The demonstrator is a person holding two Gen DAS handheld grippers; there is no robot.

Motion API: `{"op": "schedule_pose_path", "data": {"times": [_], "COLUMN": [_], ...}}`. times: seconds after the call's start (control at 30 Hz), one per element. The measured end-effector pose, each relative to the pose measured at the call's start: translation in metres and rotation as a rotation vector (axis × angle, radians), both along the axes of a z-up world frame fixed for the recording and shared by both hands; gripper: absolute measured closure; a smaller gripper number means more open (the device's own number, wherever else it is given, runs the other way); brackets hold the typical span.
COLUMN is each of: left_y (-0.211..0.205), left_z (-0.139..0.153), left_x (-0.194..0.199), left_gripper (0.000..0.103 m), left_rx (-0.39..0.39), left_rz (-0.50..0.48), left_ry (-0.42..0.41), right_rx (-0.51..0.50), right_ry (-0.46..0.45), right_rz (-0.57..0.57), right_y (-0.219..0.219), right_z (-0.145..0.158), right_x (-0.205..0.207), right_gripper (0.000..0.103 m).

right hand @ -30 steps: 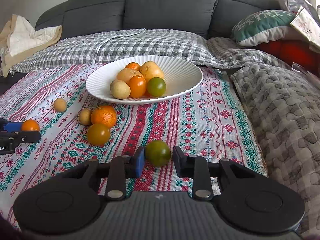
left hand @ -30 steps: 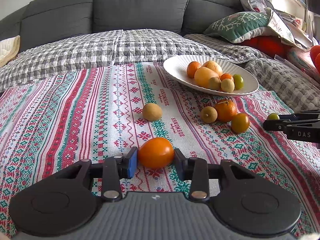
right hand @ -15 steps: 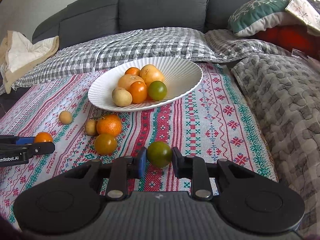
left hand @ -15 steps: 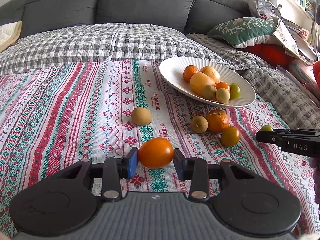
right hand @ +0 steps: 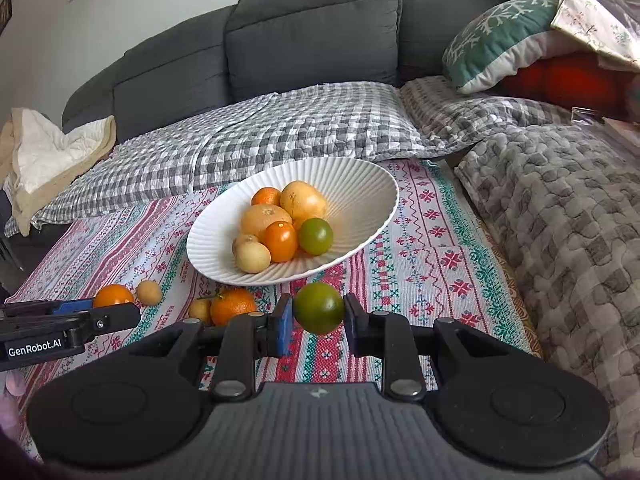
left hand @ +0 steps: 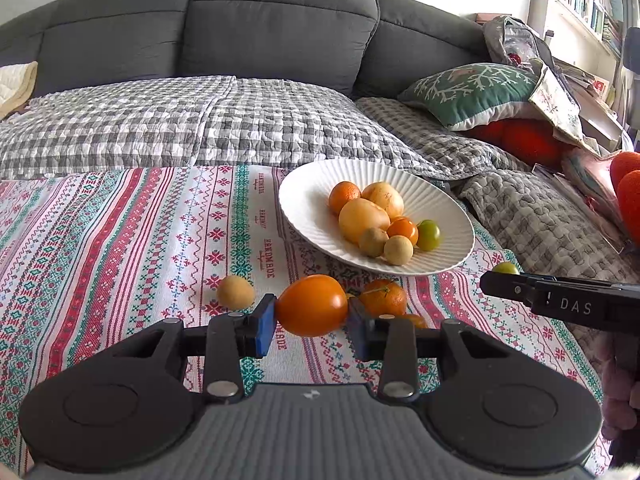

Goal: Organize fruits
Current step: 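Carry the orange tomato and green tomato over the white plate, then open both tools to drop the tomatoes onto the plate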

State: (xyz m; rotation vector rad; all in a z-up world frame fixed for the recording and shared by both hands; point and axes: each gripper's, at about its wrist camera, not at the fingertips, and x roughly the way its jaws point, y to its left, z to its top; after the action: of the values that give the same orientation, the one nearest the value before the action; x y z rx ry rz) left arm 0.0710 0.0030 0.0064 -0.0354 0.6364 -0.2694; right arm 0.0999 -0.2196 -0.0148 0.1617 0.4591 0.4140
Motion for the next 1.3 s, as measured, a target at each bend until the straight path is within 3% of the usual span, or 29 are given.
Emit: {"op": "schedule_pose_path", "data": {"times": [0.37, 0.7, 1.0, 1.3], "left_y": [-0.015, -0.026, -0.047, -0.049], "left_z": [0.006, 0.003, -0.008, -0.015], "left_x": [0.031, 0.065, 0.090, 0.100], "left_gripper": [0.074, 0.074, 0.074, 0.074], "left_rx": [-0.004, -0.010, 0.096, 0.097], "left_rz": [0.049, 0.050, -0.043, -0.041], "left_ry": [-0.048, -0.028, -0.033, -0.025], "right_rx": [0.075, 0.054, -0.001, -0.044], "right_ry": [-0.012, -0.016, 0.001, -0.014], "right_rz": [-0.017, -0.003, 0.058, 0.070], "right_y": [0.005, 0.014, 0.026, 0.035], "right_z": [0.010, 0.012, 0.004, 0.002], "right_x": [0.023, 0.043, 0.052, 0.053], "right_gripper": [0.079, 0.079, 0.079, 0.076]}}
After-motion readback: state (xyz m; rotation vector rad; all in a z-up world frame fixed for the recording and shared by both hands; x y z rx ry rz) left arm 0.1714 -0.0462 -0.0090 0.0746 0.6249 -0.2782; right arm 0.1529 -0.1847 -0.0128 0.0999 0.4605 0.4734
